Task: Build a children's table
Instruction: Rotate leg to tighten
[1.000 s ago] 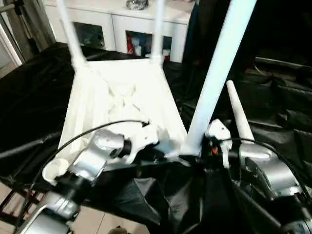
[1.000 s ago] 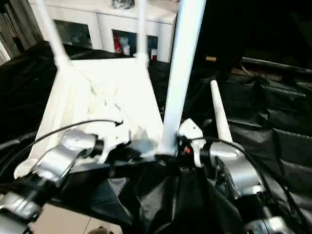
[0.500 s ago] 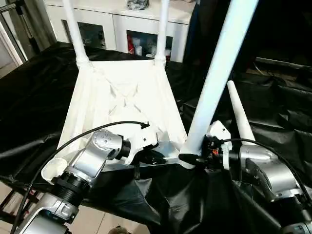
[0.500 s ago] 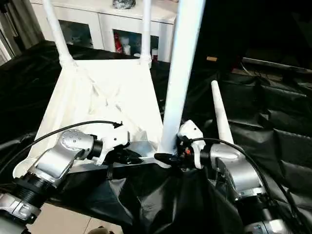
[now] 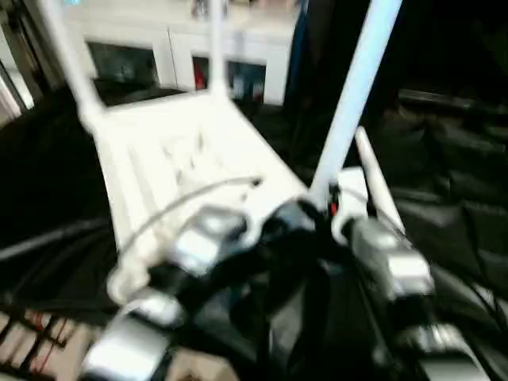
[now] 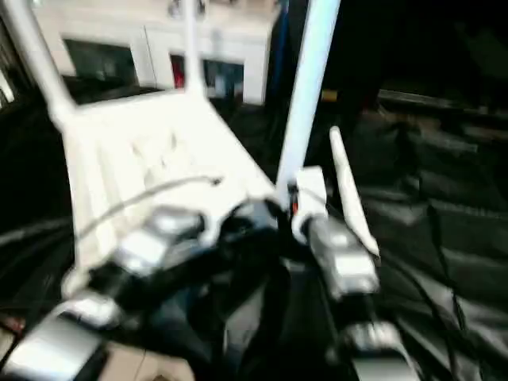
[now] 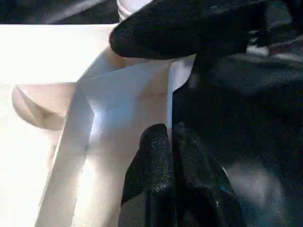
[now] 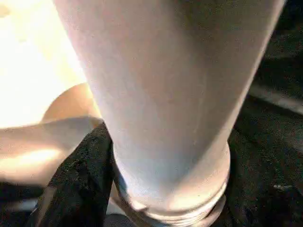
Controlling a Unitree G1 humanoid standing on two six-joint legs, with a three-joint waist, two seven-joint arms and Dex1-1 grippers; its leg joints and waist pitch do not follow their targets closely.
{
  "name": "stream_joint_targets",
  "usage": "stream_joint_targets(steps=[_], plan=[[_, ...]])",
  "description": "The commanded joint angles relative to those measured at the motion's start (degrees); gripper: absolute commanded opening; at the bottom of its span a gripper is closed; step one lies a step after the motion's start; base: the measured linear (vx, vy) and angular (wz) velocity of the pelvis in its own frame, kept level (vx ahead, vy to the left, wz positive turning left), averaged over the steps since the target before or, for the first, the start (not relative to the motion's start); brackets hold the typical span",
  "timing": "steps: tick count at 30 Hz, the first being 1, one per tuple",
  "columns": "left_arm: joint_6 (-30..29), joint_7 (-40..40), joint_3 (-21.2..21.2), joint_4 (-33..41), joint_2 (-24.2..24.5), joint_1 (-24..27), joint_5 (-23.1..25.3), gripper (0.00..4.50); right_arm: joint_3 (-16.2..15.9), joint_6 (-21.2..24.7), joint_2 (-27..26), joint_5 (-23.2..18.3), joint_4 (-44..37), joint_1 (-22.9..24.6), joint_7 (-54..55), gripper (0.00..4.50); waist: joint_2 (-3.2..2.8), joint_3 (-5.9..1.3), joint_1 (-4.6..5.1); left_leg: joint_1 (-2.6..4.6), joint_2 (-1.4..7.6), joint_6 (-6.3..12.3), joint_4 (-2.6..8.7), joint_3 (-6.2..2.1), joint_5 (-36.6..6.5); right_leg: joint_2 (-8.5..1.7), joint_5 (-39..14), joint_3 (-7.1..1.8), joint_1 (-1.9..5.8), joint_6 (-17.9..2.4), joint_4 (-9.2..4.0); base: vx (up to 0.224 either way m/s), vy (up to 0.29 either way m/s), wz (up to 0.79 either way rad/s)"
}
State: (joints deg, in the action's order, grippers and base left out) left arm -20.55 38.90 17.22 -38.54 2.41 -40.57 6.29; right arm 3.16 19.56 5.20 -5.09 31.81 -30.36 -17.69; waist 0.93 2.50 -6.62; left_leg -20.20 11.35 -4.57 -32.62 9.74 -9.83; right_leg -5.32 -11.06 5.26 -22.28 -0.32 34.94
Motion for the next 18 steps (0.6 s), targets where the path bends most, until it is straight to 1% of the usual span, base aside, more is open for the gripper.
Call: stream_joint_targets(steps=[1, 2, 3, 4, 5, 6, 7, 8, 9, 10, 11, 12, 14, 15, 16, 17, 18], plan=[[2.33, -3.4, -0.29, 0.1, -2.96, -3.44, 0.05, 0.0, -4.18, 0.81, -5.91, -1.84, 2.12, -0.37, -3.61, 3.11, 0.16, -3.48, -0.2, -0.23, 1.41, -0.08, 3.65, -0.42, -10.98, -3.52, -10.33, -3.02, 2.79, -9.28, -4.57, 0.0, 0.0, 0.0], [2.75, -2.63, -0.1, 0.41, -2.92, -3.22, -0.04, 0.0, -3.79, 0.85, -6.22, -2.77, 1.97, -0.6, -4.82, 3.32, 0.17, -3.56, -0.34, -0.36, 1.45, 0.61, 3.55, -0.45, -9.33, -3.46, -6.93, -2.97, 2.99, -10.08, -4.17, 0.0, 0.0, 0.0], [3.03, -2.29, 0.0, 0.49, -2.89, -3.13, -0.13, 0.0, -3.54, 0.85, -6.4, -3.25, 1.96, -0.76, -5.43, 3.46, 0.16, -3.68, -0.32, -0.33, 1.47, 0.96, 3.45, -0.43, -8.36, -3.38, -5.01, -2.96, 3.02, -10.53, -3.91, 0.0, 0.0, 0.0], [3.7, -1.21, 0.39, 0.97, -2.62, -2.78, -0.21, 0.0, -3.51, 0.88, -6.39, -3.52, 1.66, -0.79, -6.11, 3.46, 0.19, -3.81, -0.32, -0.4, 1.43, 1.85, 3.26, -0.39, -6.67, -3.35, -1.49, -2.96, 3.15, -11.53, -3.53, 0.0, 0.0, 0.0], [4.0, -0.23, 0.65, 1.52, -2.31, -2.4, -0.32, 0.0, -3.55, 0.87, -6.24, -3.49, 1.38, -0.76, -6.29, 3.56, 0.29, -3.83, -0.33, -0.46, 1.39, 2.55, 3.16, -0.32, -5.75, -3.35, 0.28, -2.91, 3.21, -12.2, -3.35, 0.0, 0.0, 0.0], [4.14, 0.73, 0.81, 1.93, -2.02, -2.07, -0.52, 0.0, -3.84, 0.68, -5.88, -3.23, 1.18, -0.66, -6.88, 3.56, 0.39, -3.79, -0.29, -0.5, 1.38, 2.85, 3.16, -0.28, -5.62, -3.36, 0.37, -2.89, 3.23, -12.37, -3.37, 0.0, 0.0, 0.0], [4.48, 1.54, 0.94, 2.31, -1.74, -1.78, -0.68, 0.0, -4.2, 0.52, -5.51, -3.04, 0.88, -0.47, -7.59, 3.56, 0.36, -3.7, -0.27, -0.57, 1.34, 3.13, 3.16, -0.21, -6.08, -3.41, -0.6, -2.87, 3.26, -12.52, -3.49, 0.0, 0.0, 0.0], [4.8, 2.81, 1.08, 3.0, -1.23, -1.31, -0.98, 0.0, -4.64, 0.25, -4.85, -2.74, 0.39, -0.16, -8.49, 3.74, 0.4, -3.64, -0.28, -0.55, 1.36, 3.23, 3.2, -0.2, -6.56, -3.48, -1.64, -2.85, 3.25, -12.45, -3.63, 0.0, 0.0, 0.0], [4.79, 3.36, 1.18, 3.25, -0.86, -1.14, -1.25, 0.0, -4.8, 0.0, -4.36, -2.72, 0.3, -0.07, -8.8, 3.85, 0.38, -3.51, -0.17, -0.58, 1.42, 3.08, 3.32, -0.2, -7.77, -3.55, -4.19, -2.86, 3.21, -12.07, -3.89, 0.0, 0.0, 0.0], [5.3, 4.28, 1.41, 3.77, -0.2, -0.81, -1.44, 0.0, -5.23, 0.01, -3.52, -2.74, -0.19, 0.2, -9.84, 3.91, 0.4, -3.48, -0.15, -0.51, 1.49, 2.88, 3.38, -0.21, -8.41, -3.56, -5.42, -2.85, 3.17, -11.84, -4.0, 0.0, 0.0, 0.0], [5.67, 6.52, 1.62, 4.96, 1.24, 0.01, -1.86, 0.0, -5.54, 0.2, -1.54, -2.68, -1.28, 0.72, -12.2, 3.95, 0.31, -3.4, -0.18, -0.4, 1.67, 2.44, 3.5, -0.29, -9.8, -3.61, -7.87, -2.87, 3.09, -11.24, -4.21, 0.0, 0.0, 0.0], [6.28, 7.5, 1.75, 5.45, 1.96, 0.4, -1.83, 0.0, -5.78, 0.29, -0.41, -2.53, -1.83, 1.01, -13.91, 3.95, 0.38, -3.35, -0.13, -0.46, 1.7, 2.43, 3.55, -0.27, -10.13, -3.62, -8.26, -2.91, 3.08, -11.08, -4.29, 0.0, 0.0, 0.0], [7.01, 9.99, 1.89, 6.75, 3.59, 1.39, -2.19, 0.0, -6.27, 0.24, 2.2, -2.49, -3.45, 1.84, -17.33, 4.28, 0.31, -3.43, -0.2, -0.36, 1.8, 2.48, 3.49, -0.26, -9.89, -3.57, -7.4, -2.95, 3.04, -11.06, -4.15, 0.0, 0.0, 0.0], [6.73, 10.63, 1.88, 7.15, 4.05, 1.67, -2.34, 0.0, -6.3, 0.33, 2.91, -2.62, -3.98, 2.08, -18.1, 4.28, 0.28, -3.44, -0.19, -0.34, 1.83, 2.59, 3.47, -0.24, -9.76, -3.54, -6.66, -2.97, 2.96, -11.41, -4.04, 0.0, 0.0, 0.0], [7.91, 12.42, 2.06, 8.02, 5.16, 2.32, -2.71, 0.0, -6.83, 0.37, 4.79, -2.74, -5.33, 2.73, -20.42, 4.4, 0.27, -3.51, -0.33, -0.35, 1.82, 2.74, 3.4, -0.27, -9.26, -3.49, -5.75, -2.93, 3.01, -11.67, -3.95, 0.0, 0.0, 0.0], [8.85, 13.63, 2.17, 8.55, 5.88, 2.73, -2.91, 0.0, -7.2, 0.37, 6.02, -2.8, -6.19, 3.16, -22.0, 4.4, 0.31, -3.62, -0.44, -0.39, 1.86, 3.2, 3.23, -0.21, -8.09, -3.49, -3.43, -3.02, 3.0, -12.11, -3.63, 0.0, 0.0, 0.0], [9.1, 14.94, 2.17, 9.34, 6.55, 3.24, -3.37, 0.0, -7.53, 0.5, 7.24, -2.86, -7.07, 3.63, -23.49, 4.45, 0.33, -3.7, -0.39, -0.46, 1.82, 3.43, 3.14, -0.17, -7.41, -3.42, -2.18, -3.0, 3.04, -12.46, -3.43, 0.0, 0.0, 0.0]])
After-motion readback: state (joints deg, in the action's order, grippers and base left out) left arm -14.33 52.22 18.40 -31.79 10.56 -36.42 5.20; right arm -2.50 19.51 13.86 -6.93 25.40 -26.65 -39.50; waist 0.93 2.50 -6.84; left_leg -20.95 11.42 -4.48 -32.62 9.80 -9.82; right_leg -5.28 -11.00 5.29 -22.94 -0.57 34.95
